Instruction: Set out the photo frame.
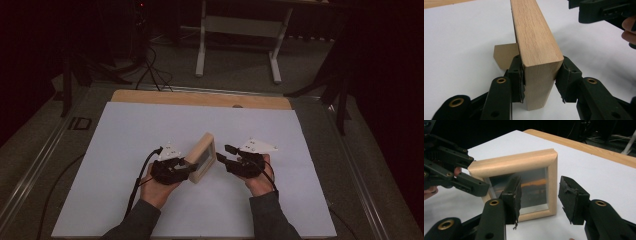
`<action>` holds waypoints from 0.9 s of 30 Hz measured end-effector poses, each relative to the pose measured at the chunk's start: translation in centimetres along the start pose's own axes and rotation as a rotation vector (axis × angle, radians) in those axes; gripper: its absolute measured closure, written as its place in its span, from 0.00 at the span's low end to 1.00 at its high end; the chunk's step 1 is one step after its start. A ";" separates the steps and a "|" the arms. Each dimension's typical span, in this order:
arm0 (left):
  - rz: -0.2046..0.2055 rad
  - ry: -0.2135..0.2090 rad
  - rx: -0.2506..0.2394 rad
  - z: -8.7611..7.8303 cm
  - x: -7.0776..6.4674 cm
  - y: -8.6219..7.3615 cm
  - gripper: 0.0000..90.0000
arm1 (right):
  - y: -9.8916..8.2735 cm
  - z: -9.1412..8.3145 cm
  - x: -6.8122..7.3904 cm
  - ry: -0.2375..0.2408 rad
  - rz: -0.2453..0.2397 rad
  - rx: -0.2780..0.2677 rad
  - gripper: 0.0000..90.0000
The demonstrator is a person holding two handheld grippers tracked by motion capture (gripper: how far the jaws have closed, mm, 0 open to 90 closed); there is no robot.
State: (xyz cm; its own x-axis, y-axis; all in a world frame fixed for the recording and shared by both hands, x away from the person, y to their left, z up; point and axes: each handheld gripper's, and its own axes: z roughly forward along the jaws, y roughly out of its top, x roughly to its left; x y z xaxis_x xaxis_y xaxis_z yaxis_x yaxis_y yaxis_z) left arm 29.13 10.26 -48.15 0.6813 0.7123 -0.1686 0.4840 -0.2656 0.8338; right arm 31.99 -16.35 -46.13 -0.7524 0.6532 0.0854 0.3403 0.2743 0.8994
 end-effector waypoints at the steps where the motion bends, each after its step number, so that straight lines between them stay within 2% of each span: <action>1: 0.003 0.002 0.000 0.0 0.0 0.0 0.68 | 0.1 -0.1 0.0 -0.004 0.000 -0.005 0.58; 8: 0.047 0.017 -0.004 0.1 -0.7 -0.1 0.68 | 0.5 -0.4 0.3 -0.010 -0.012 -0.023 0.61; 13: 0.070 0.020 -0.005 0.1 -1.0 -0.2 0.68 | 0.5 -0.5 0.4 -0.012 -0.020 -0.030 0.69; 19: 0.096 0.028 -0.009 0.2 -1.4 -0.3 0.68 | 0.7 -0.7 0.7 -0.042 -0.035 -0.045 0.85; 20: 0.110 0.032 -0.009 0.2 -1.6 -0.3 0.68 | 0.8 -0.8 0.8 -0.046 -0.038 -0.052 0.87; 27: 0.149 0.041 -0.006 0.2 -2.1 -0.4 0.68 | 1.0 -0.7 1.1 -0.071 -0.049 -0.060 0.97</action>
State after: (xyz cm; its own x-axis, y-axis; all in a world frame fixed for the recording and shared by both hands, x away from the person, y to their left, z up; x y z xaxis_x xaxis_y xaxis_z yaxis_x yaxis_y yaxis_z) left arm 27.57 8.71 -48.24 0.7222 0.6914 -0.0216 0.3764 -0.3666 0.8508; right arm 31.11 -15.88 -44.82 -0.7244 0.6892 0.0117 0.2677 0.2656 0.9262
